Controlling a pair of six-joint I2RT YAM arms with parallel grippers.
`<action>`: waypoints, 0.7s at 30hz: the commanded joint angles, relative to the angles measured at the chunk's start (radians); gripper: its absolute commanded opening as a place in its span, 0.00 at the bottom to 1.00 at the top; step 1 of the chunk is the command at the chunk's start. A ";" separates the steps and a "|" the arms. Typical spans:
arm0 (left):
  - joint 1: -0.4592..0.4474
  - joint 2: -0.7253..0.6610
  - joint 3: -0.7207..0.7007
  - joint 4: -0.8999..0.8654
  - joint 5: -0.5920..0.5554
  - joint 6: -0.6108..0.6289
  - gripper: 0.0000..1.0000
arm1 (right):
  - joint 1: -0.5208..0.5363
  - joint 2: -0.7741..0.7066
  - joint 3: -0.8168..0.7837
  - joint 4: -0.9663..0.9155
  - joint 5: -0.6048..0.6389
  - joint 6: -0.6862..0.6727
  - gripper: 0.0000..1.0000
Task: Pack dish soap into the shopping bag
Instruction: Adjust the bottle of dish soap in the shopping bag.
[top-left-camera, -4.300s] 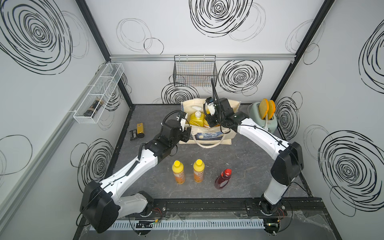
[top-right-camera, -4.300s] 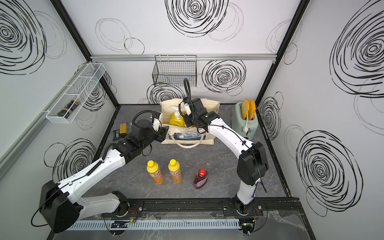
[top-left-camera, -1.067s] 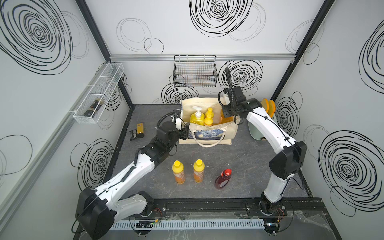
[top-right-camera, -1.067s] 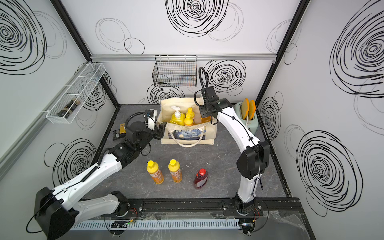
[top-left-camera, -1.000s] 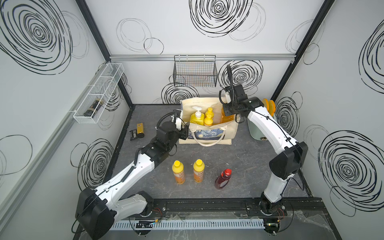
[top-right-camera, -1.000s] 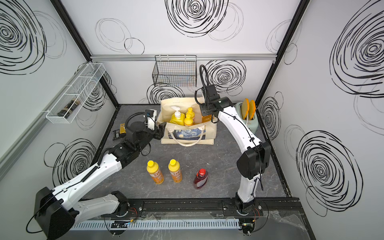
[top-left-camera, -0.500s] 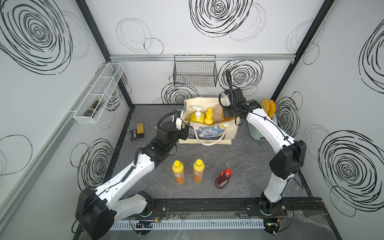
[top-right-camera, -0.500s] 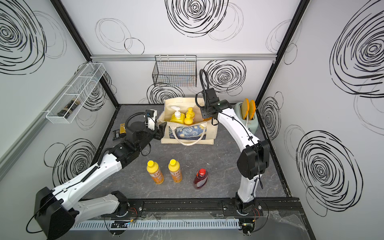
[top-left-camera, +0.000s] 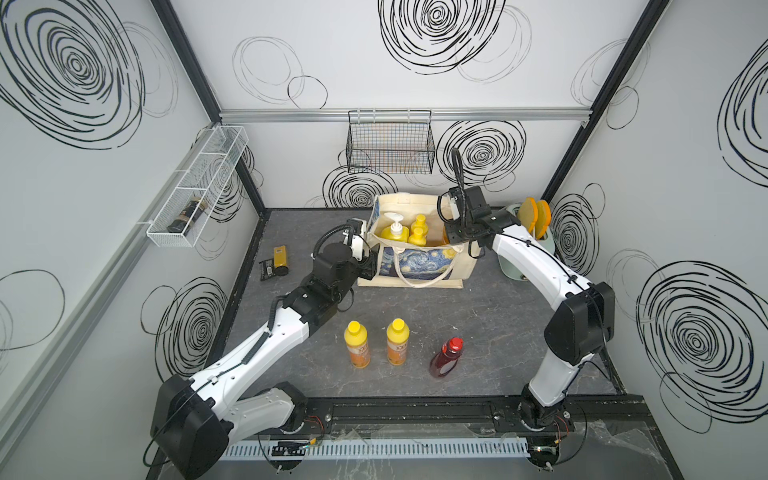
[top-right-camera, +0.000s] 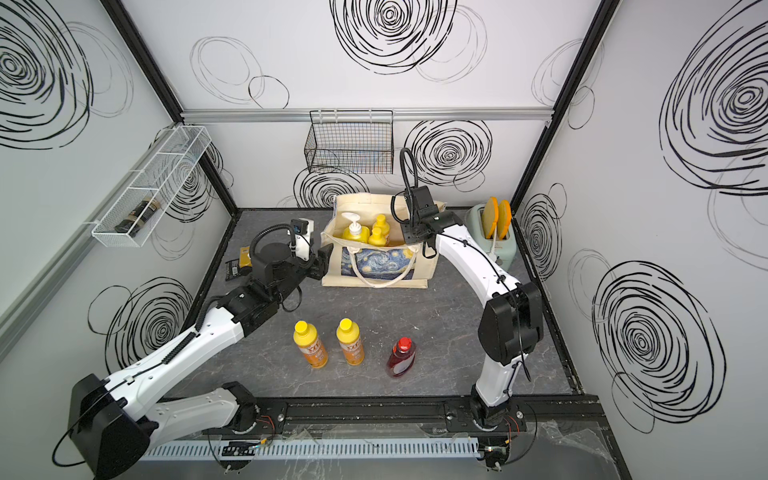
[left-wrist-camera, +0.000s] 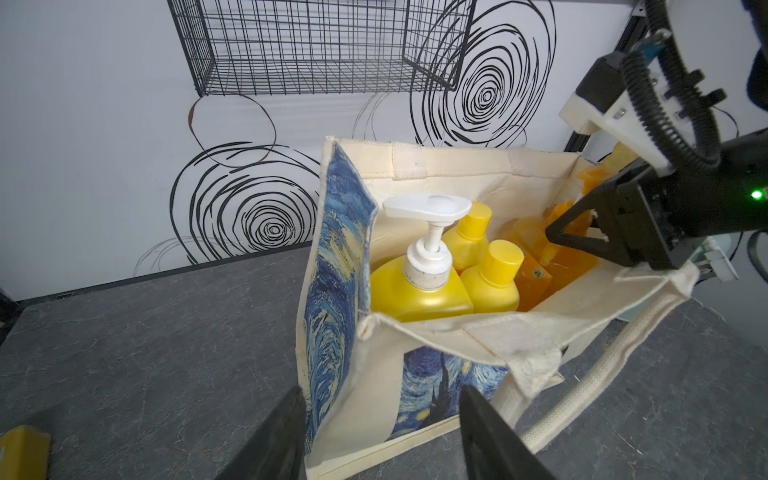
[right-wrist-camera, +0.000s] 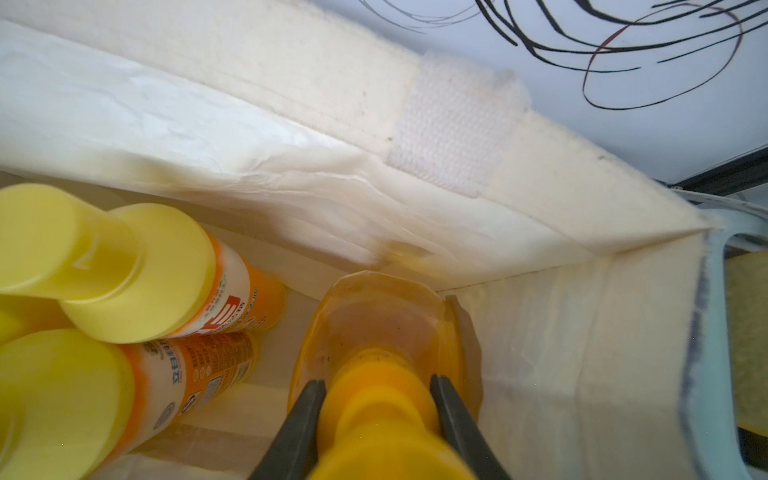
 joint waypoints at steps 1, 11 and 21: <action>0.048 -0.018 0.037 0.021 0.015 -0.021 0.62 | 0.021 -0.062 0.109 0.023 0.028 -0.004 0.07; 0.192 -0.010 0.108 0.074 0.147 -0.089 0.62 | 0.027 -0.050 0.227 -0.053 -0.004 0.012 0.04; 0.158 0.048 0.100 0.082 0.161 -0.081 0.62 | -0.008 -0.024 0.160 -0.060 0.020 0.043 0.03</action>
